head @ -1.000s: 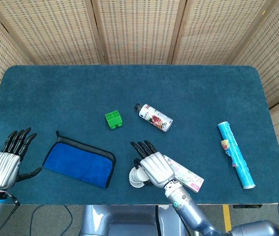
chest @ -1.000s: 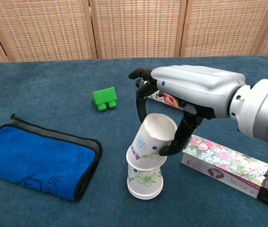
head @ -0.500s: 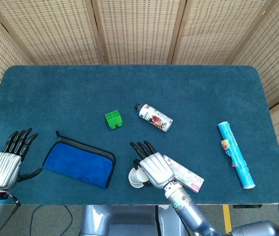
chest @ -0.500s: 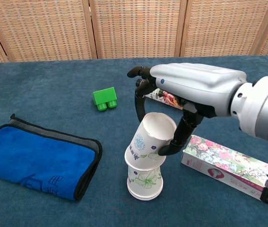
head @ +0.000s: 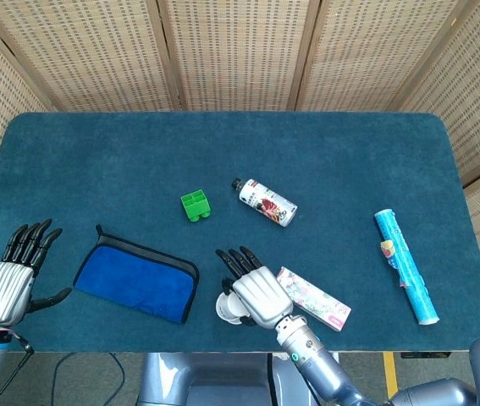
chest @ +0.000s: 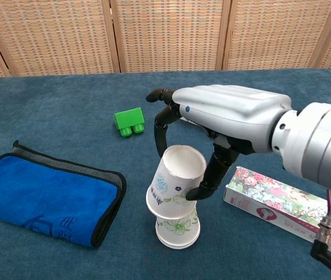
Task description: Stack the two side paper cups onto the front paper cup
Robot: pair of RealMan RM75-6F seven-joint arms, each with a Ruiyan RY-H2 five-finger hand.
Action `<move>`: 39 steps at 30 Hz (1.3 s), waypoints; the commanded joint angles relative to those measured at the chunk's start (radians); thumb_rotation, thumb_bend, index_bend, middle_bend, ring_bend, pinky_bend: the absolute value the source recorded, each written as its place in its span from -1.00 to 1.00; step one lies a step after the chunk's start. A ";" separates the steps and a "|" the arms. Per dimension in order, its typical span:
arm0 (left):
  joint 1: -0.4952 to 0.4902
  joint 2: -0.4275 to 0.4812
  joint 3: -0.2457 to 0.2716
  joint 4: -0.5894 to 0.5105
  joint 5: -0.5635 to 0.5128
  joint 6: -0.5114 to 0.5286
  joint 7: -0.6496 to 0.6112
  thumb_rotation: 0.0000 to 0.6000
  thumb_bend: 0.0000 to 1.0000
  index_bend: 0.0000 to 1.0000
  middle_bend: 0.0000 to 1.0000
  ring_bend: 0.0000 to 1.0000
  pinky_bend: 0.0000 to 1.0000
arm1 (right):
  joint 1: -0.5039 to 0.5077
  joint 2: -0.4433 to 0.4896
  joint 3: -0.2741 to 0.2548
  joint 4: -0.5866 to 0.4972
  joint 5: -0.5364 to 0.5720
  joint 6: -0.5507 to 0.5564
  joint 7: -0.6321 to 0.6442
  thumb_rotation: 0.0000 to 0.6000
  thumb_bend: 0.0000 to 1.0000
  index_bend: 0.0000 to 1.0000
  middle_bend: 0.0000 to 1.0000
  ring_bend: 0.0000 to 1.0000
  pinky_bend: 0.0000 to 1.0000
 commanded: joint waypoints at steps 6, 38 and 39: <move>0.001 0.000 0.001 0.000 0.001 -0.002 0.002 1.00 -0.77 -0.85 -1.00 -1.00 -1.00 | -0.002 0.004 -0.001 -0.003 -0.006 0.010 -0.004 1.00 -0.62 -0.32 -0.99 -1.00 -1.00; 0.023 -0.030 0.012 0.018 -0.086 -0.059 0.111 1.00 -0.82 -1.00 -1.00 -1.00 -1.00 | -0.355 0.350 -0.175 0.308 -0.291 0.219 0.484 1.00 -0.70 -1.00 -1.00 -1.00 -1.00; 0.025 -0.030 0.011 0.021 -0.089 -0.058 0.107 1.00 -0.82 -1.00 -1.00 -1.00 -1.00 | -0.367 0.350 -0.175 0.325 -0.297 0.226 0.493 1.00 -0.70 -1.00 -1.00 -1.00 -1.00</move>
